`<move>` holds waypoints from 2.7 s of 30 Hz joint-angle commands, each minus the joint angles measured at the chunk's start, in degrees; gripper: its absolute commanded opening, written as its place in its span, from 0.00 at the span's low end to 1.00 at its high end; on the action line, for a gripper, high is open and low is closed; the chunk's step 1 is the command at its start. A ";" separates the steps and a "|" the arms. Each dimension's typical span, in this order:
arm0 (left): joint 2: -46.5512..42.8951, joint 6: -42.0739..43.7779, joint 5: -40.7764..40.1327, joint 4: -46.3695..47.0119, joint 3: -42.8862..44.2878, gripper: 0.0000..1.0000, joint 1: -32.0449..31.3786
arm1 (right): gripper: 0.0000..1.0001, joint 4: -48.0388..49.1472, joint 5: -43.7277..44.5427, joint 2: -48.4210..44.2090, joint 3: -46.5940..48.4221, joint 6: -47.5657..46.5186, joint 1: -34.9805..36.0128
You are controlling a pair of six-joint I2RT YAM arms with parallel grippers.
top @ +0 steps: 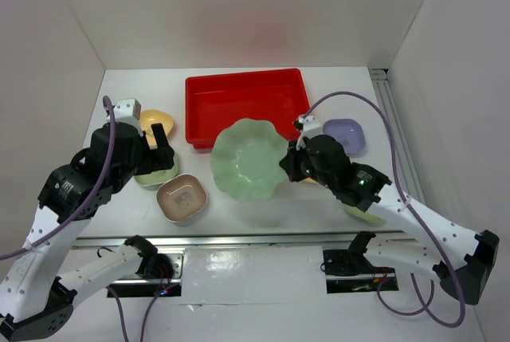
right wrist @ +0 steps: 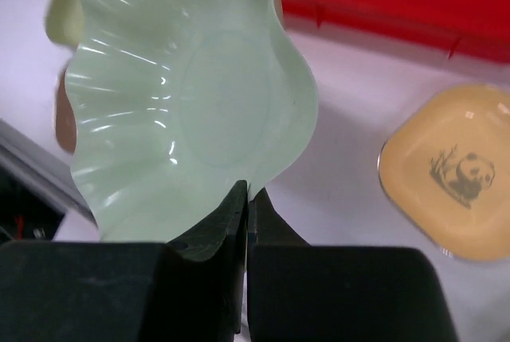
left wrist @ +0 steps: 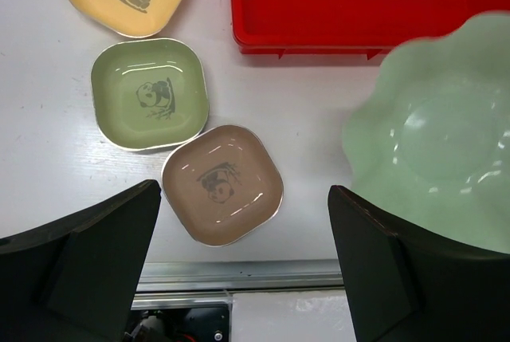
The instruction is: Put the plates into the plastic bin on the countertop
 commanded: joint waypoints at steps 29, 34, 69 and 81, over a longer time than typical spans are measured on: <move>-1.80 -1.79 10.67 9.75 -13.66 1.00 -0.19 | 0.46 38.99 -33.53 59.91 30.25 7.89 -32.43; -2.85 -1.26 10.67 10.27 -14.27 1.00 -0.19 | 1.00 37.83 -33.01 56.51 30.96 5.08 -30.85; 4.80 -7.23 11.28 17.39 -20.25 1.00 -0.72 | 0.86 8.21 1.97 14.12 -12.90 9.19 -35.06; 4.18 -8.29 8.91 15.64 -22.53 1.00 -0.72 | 0.70 14.27 2.59 20.98 -16.24 9.73 -35.06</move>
